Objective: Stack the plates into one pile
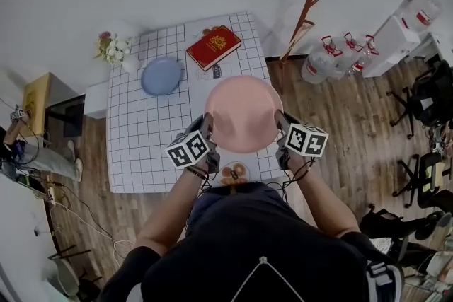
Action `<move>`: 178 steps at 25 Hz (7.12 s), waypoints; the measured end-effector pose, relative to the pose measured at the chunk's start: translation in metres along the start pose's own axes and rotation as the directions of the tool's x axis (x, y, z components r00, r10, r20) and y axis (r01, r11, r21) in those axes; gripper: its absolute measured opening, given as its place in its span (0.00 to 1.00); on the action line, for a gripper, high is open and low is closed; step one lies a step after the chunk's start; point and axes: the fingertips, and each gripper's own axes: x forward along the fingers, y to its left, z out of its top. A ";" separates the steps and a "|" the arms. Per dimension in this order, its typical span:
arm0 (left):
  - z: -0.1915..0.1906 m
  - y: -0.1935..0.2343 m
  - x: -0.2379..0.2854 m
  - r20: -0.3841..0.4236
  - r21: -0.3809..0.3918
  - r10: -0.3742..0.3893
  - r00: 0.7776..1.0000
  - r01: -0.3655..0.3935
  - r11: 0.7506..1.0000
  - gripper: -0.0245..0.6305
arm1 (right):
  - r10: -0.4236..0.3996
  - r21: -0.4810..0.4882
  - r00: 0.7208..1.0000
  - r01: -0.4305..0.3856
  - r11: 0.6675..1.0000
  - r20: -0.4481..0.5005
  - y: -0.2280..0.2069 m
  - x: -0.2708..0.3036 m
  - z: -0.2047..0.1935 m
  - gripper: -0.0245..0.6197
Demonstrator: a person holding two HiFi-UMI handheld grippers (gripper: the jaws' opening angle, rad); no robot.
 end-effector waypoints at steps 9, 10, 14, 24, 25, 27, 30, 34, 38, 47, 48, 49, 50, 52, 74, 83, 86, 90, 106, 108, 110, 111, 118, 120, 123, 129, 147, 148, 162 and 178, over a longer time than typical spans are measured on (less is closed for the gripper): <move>0.012 0.012 0.011 -0.028 0.030 -0.003 1.000 0.004 1.000 0.06 | -0.028 -0.038 1.000 0.028 0.999 0.004 0.008 0.014 0.005 0.07; 0.010 0.012 0.014 -0.037 0.030 -0.006 0.999 0.007 1.000 0.06 | -0.035 -0.040 0.999 0.036 0.999 0.003 0.005 0.014 0.005 0.07; 0.012 0.012 0.021 -0.061 0.044 -0.003 0.998 0.006 0.999 0.06 | -0.057 -0.053 0.998 0.057 0.997 0.001 0.000 0.020 0.006 0.07; -0.011 0.031 0.043 -0.137 0.111 0.048 0.989 -0.033 0.993 0.06 | -0.120 -0.104 0.992 0.115 0.988 -0.040 -0.020 0.038 -0.015 0.08; -0.015 0.035 0.044 -0.143 0.130 0.062 0.988 -0.043 0.991 0.07 | -0.127 -0.113 0.991 0.121 0.986 -0.044 -0.022 0.040 -0.018 0.08; -0.022 0.042 0.049 -0.157 0.160 0.083 0.984 -0.058 0.985 0.07 | -0.139 -0.128 0.989 0.131 0.983 -0.056 -0.026 0.046 -0.026 0.08; -0.035 0.054 0.057 -0.188 0.187 0.109 0.976 -0.073 0.980 0.08 | -0.160 -0.142 0.983 0.147 0.979 -0.086 -0.034 0.055 -0.038 0.08; -0.056 0.070 0.064 -0.231 0.210 0.143 0.962 -0.094 0.973 0.08 | -0.203 -0.211 0.969 0.171 0.962 -0.139 -0.046 0.064 -0.059 0.09; -0.072 0.085 0.072 -0.262 0.249 0.182 0.948 -0.115 0.962 0.09 | -0.246 -0.319 0.952 0.179 0.931 -0.182 -0.056 0.077 -0.077 0.11; -0.099 0.115 0.106 -0.305 0.354 0.256 0.917 -0.140 0.925 0.11 | -0.325 -0.423 0.915 0.203 0.883 -0.239 -0.088 0.115 -0.105 0.14; -0.102 0.117 0.110 -0.306 0.363 0.263 0.915 -0.143 0.921 0.12 | -0.334 -0.432 0.911 0.208 0.878 -0.241 -0.091 0.118 -0.108 0.15; -0.104 0.120 0.115 -0.308 0.372 0.271 0.912 -0.147 0.917 0.12 | -0.343 -0.439 0.907 0.212 0.873 -0.244 -0.094 0.122 -0.111 0.15; -0.107 0.123 0.120 -0.309 0.380 0.278 0.910 -0.150 0.913 0.12 | -0.352 -0.445 0.903 0.217 0.869 -0.246 -0.098 0.126 -0.113 0.15; -0.112 0.128 0.131 -0.313 0.394 0.295 0.903 -0.159 0.905 0.12 | -0.370 -0.461 0.896 0.228 0.858 -0.246 -0.106 0.135 -0.116 0.16; -0.138 0.167 0.205 -0.309 0.552 0.434 0.847 -0.212 0.807 0.15 | -0.501 -0.572 0.831 0.295 0.765 -0.242 -0.164 0.208 -0.146 0.21; -0.139 0.173 0.211 -0.300 0.590 0.464 0.834 -0.220 0.777 0.15 | -0.515 -0.599 0.818 0.284 0.749 -0.256 -0.171 0.217 -0.157 0.22; -0.140 0.178 0.210 -0.304 0.596 0.480 0.823 -0.229 0.769 0.16 | -0.519 -0.604 0.817 0.288 0.743 -0.250 -0.170 0.217 -0.155 0.25; -0.139 0.180 0.209 -0.300 0.600 0.477 0.826 -0.226 0.767 0.17 | -0.517 -0.584 0.816 0.293 0.757 -0.260 -0.174 0.216 -0.155 0.27; -0.137 0.179 0.210 -0.278 0.586 0.426 0.861 -0.199 0.785 0.16 | -0.514 -0.570 0.829 0.318 0.758 -0.221 -0.173 0.205 -0.140 0.27; -0.134 0.179 0.210 -0.272 0.584 0.424 0.864 -0.203 0.786 0.16 | -0.511 -0.565 0.833 0.323 0.759 -0.212 -0.171 0.201 -0.135 0.27; -0.129 0.177 0.208 -0.253 0.580 0.422 0.871 -0.212 0.787 0.16 | -0.505 -0.552 0.839 0.330 0.766 -0.200 -0.169 0.196 -0.129 0.27; -0.125 0.176 0.207 -0.242 0.580 0.418 0.876 -0.215 0.786 0.16 | -0.500 -0.543 0.844 0.333 0.771 -0.192 -0.168 0.194 -0.126 0.27; -0.089 0.150 0.187 -0.150 0.563 0.360 0.921 -0.220 0.796 0.14 | -0.402 -0.454 0.909 0.316 0.833 -0.106 -0.139 0.170 -0.085 0.24; -0.076 0.141 0.178 -0.116 0.550 0.343 0.932 -0.228 0.803 0.09 | -0.376 -0.435 0.924 0.309 0.846 -0.075 -0.129 0.162 -0.073 0.17; -0.055 0.123 0.165 -0.072 0.537 0.306 0.949 -0.222 0.814 0.04 | -0.355 -0.438 0.934 0.304 0.846 -0.037 -0.116 0.149 -0.059 0.10; -0.018 0.086 0.139 -0.009 0.491 0.219 0.976 -0.186 0.851 0.03 | -0.299 -0.407 0.954 0.280 0.870 0.017 -0.085 0.124 -0.033 0.05; 0.078 -0.022 0.042 0.131 0.457 -0.083 0.988 0.014 0.889 0.03 | -0.096 -0.395 0.984 0.150 0.907 0.152 0.012 0.045 0.048 0.05; 0.082 -0.025 0.038 0.136 0.457 -0.096 0.986 0.024 0.889 0.03 | -0.084 -0.388 0.984 0.141 0.911 0.160 0.015 0.040 0.053 0.05; 0.125 -0.062 -0.029 0.225 0.526 -0.196 0.954 0.050 0.849 0.03 | -0.045 -0.347 0.960 0.143 0.927 0.276 0.023 -0.022 0.106 0.05; 0.136 -0.044 -0.051 0.288 0.462 -0.168 0.943 0.017 0.887 0.03 | 0.009 -0.398 0.959 0.109 0.911 0.284 0.051 -0.024 0.107 0.05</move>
